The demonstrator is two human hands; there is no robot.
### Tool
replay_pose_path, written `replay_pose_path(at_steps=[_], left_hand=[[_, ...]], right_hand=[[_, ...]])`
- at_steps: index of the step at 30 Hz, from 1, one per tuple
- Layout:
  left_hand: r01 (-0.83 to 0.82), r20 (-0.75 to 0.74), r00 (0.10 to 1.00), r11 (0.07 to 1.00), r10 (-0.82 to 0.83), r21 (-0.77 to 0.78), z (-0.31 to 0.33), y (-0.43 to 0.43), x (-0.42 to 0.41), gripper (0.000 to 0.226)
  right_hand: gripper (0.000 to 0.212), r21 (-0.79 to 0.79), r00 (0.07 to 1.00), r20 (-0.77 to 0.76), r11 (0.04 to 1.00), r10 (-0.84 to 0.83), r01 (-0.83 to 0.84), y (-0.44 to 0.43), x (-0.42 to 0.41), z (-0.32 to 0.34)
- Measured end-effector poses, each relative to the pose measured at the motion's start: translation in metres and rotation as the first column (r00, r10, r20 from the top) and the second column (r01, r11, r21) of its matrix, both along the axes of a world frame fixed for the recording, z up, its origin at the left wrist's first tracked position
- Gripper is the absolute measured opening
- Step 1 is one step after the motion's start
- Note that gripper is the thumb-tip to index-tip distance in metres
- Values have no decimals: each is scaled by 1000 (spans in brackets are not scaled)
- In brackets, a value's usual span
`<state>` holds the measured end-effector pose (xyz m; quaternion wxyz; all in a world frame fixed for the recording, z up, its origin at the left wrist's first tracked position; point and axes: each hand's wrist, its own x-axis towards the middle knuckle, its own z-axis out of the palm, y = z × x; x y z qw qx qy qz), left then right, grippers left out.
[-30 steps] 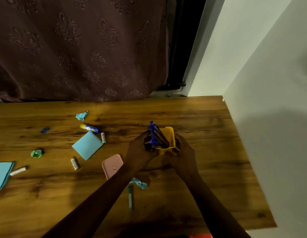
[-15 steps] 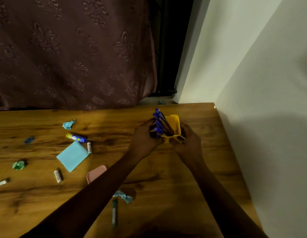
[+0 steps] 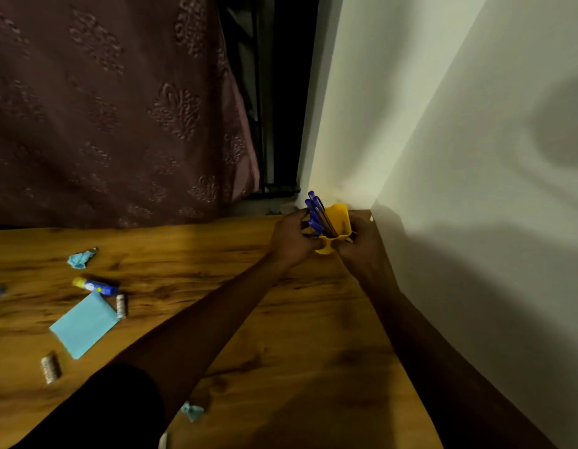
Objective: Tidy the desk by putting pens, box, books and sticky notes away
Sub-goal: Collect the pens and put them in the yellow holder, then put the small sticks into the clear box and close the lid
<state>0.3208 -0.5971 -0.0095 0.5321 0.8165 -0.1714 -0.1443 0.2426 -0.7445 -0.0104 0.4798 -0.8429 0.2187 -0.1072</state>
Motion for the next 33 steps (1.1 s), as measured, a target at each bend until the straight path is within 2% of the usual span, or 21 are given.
replay_pose_path(at_steps=[7, 12, 15, 17, 19, 21, 27, 33], left_hand=[[-19, -53, 998, 999, 20, 30, -11, -17, 3, 71], [-24, -38, 999, 997, 27, 70, -11, -18, -1, 74], [-25, -47, 998, 995, 30, 101, -9, -15, -4, 90], [-29, -73, 997, 990, 39, 138, -8, -10, -8, 105], [-47, -96, 994, 990, 60, 133, -4, -2, -15, 108], [-72, -98, 992, 991, 83, 112, 1, 10, -22, 101], [-147, -41, 988, 989, 146, -24, 25, 62, -52, 71], [-265, 41, 961, 954, 273, -140, 57, 135, -101, 47]], right_hand=[[35, 25, 999, -26, 999, -22, 22, -7, 0, 2], [38, 56, 999, -40, 998, -11, 14, -8, -3, 1], [39, 49, 999, -32, 999, -10, 11, -9, -5, 0], [46, 35, 999, 2, 999, -39, 39, -8, -9, 3], [65, 3, 993, 50, 995, -103, 103, -4, -14, 12], [78, -6, 983, 134, 992, -125, 127, 3, -20, 20], [61, -77, 953, 303, 996, -8, 33, 62, -44, 37], [46, -6, 921, 342, 981, 185, -195, 144, -67, 44]])
